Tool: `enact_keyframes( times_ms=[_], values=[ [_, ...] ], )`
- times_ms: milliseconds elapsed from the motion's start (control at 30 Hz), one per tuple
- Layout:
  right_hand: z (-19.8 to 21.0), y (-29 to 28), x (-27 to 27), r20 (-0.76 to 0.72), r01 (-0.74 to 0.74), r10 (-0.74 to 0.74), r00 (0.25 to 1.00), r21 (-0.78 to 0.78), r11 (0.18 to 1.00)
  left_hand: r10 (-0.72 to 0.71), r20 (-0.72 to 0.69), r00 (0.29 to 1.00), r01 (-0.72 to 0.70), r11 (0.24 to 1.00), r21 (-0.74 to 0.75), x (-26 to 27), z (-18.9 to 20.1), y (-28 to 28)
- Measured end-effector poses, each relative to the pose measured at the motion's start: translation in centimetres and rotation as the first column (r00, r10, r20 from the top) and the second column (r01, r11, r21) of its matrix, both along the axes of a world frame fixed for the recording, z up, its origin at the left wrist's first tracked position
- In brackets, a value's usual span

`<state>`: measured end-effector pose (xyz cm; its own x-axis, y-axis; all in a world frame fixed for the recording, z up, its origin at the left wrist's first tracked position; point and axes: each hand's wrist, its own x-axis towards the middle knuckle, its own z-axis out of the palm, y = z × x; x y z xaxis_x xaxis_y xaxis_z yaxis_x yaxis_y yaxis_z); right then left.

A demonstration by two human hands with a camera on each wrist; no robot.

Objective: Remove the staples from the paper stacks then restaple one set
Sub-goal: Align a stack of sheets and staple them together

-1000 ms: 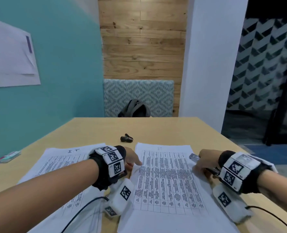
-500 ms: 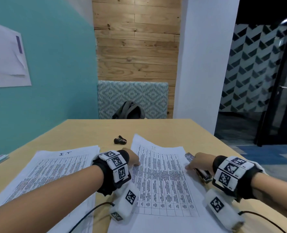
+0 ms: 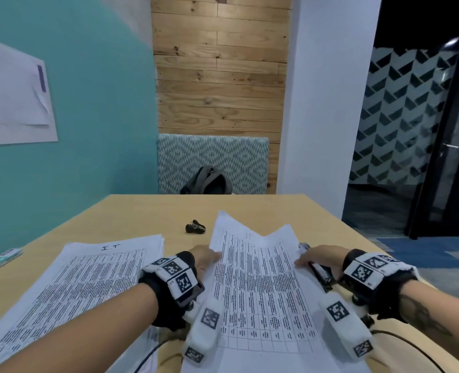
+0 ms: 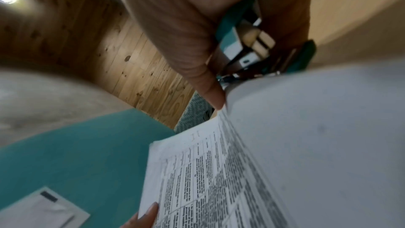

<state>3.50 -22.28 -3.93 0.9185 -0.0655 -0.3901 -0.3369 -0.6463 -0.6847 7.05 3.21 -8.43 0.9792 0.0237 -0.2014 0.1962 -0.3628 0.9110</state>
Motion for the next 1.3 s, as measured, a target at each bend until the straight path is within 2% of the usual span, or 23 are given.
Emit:
enact_keyframes(
  times_ms=[133, 233, 300, 400, 467, 533, 600, 667, 733, 833, 900, 1033, 1100, 1167, 1233, 1300],
  values=[
    [0.8, -1.0, 0.1, 0.11, 0.113, -0.132, 0.985, 0.165, 0.98, -0.082, 0.151, 0.985, 0.099, 0.989, -0.113, -1.5, 4.0, 0.3],
    [3.3, -0.1, -1.5, 0.356, 0.145, -0.283, 0.891, 0.367, 0.919, 0.037, 0.401, 0.915, 0.073, 0.964, -0.256, -3.6, 7.2, -0.2],
    [5.2, 0.6, -2.4, 0.557, 0.118, -0.316, 0.768, 0.362, 0.925, 0.09, 0.584, 0.807, 0.051, 0.974, -0.22, -5.2, 9.5, -1.1],
    [7.5, 1.6, -4.1, 0.835, 0.12, -0.258, 0.487, 0.229, 0.966, 0.101, 0.787, 0.608, 0.072, 0.981, -0.182, -7.4, 12.0, -2.1],
    [7.8, 2.2, -5.8, 0.915, 0.149, -0.205, 0.349, 0.162, 0.976, 0.116, 0.862, 0.494, 0.075, 0.982, -0.175, -8.7, 12.4, -2.2],
    [7.4, 2.4, -7.3, 0.949, 0.132, -0.163, 0.27, 0.131, 0.983, 0.106, 0.907, 0.408, 0.063, 0.988, -0.144, -9.7, 11.9, -2.0],
    [6.3, 2.1, -7.9, 0.94, 0.111, -0.175, 0.293, 0.148, 0.983, 0.103, 0.909, 0.404, 0.064, 0.988, -0.14, -10.2, 10.7, -1.7],
    [5.2, 1.5, -7.9, 0.907, 0.089, -0.213, 0.363, 0.194, 0.977, 0.128, 0.872, 0.472, 0.079, 0.979, -0.186, -10.4, 9.7, -1.4],
    [4.6, 1.1, -7.8, 0.881, 0.068, -0.235, 0.411, 0.227, 0.971, 0.169, 0.836, 0.522, 0.113, 0.958, -0.264, -10.2, 10.3, -1.1],
    [4.8, 0.7, -7.8, 0.871, 0.059, -0.227, 0.435, 0.224, 0.973, 0.196, 0.808, 0.556, 0.223, 0.901, -0.372, -9.3, 13.1, -0.8],
    [5.1, 0.6, -7.7, 0.873, 0.052, -0.231, 0.429, 0.232, 0.971, 0.225, 0.827, 0.515, 0.216, 0.899, -0.38, -8.7, 14.7, -1.0],
    [6.4, 0.7, -7.6, 0.885, 0.07, -0.246, 0.396, 0.238, 0.969, 0.264, 0.899, 0.35, 0.159, 0.929, -0.334, -8.5, 16.7, -1.6],
    [6.9, 0.5, -8.0, 0.901, 0.047, -0.235, 0.365, 0.235, 0.971, 0.278, 0.909, 0.31, 0.17, 0.925, -0.34, -8.8, 17.6, -1.7],
    [6.6, 0.4, -8.6, 0.897, 0.006, -0.227, 0.379, 0.243, 0.97, 0.257, 0.917, 0.304, 0.171, 0.933, -0.318, -9.3, 17.7, -1.8],
    [5.6, 0.6, -9.3, 0.875, -0.027, -0.217, 0.433, 0.253, 0.967, 0.201, 0.917, 0.345, 0.174, 0.946, -0.273, -9.9, 17.0, -2.0],
    [4.8, 0.6, -9.3, 0.869, -0.023, -0.206, 0.449, 0.241, 0.97, 0.189, 0.898, 0.396, 0.184, 0.942, -0.28, -10.3, 16.4, -2.3]
  ],
)
